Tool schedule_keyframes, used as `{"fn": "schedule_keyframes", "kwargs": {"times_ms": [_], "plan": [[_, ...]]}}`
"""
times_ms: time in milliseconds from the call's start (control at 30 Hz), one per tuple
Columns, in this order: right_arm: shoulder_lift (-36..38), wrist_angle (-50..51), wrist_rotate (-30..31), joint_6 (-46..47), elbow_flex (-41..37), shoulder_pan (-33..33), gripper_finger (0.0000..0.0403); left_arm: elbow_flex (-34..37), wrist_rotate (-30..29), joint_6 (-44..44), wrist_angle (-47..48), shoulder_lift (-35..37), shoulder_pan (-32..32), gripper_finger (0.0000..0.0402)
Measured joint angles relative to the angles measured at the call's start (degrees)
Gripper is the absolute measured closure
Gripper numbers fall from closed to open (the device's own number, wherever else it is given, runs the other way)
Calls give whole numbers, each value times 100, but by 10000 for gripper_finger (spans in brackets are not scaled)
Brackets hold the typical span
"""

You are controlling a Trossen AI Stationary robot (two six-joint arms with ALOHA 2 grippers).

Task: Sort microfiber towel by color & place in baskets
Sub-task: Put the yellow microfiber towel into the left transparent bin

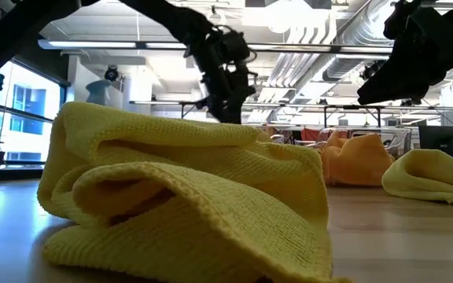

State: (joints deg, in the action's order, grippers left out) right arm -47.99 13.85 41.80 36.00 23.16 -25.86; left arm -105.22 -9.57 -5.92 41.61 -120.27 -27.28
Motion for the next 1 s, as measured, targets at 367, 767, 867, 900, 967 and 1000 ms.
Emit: {"fn": "schedule_keyframes", "kwargs": {"times_ms": [367,767,867,900,967,1000], "plan": [[0,12,0,1,0,0,247,-241,176,-1688,-396,-176,38,266],[0,26,-18,10,0,-1,247,-239,714,-2515,-327,-1049,-309,267],[0,27,-20,8,0,-1,247,-246,828,-2666,-249,-1115,-369,267],[0,30,-21,8,0,-1,247,-246,849,-2680,-249,-1108,-378,267],[0,30,-22,8,0,-1,247,-246,871,-2686,-269,-1107,-384,267],[0,30,-22,8,0,-1,247,-246,873,-2686,-281,-1108,-383,267]]}}
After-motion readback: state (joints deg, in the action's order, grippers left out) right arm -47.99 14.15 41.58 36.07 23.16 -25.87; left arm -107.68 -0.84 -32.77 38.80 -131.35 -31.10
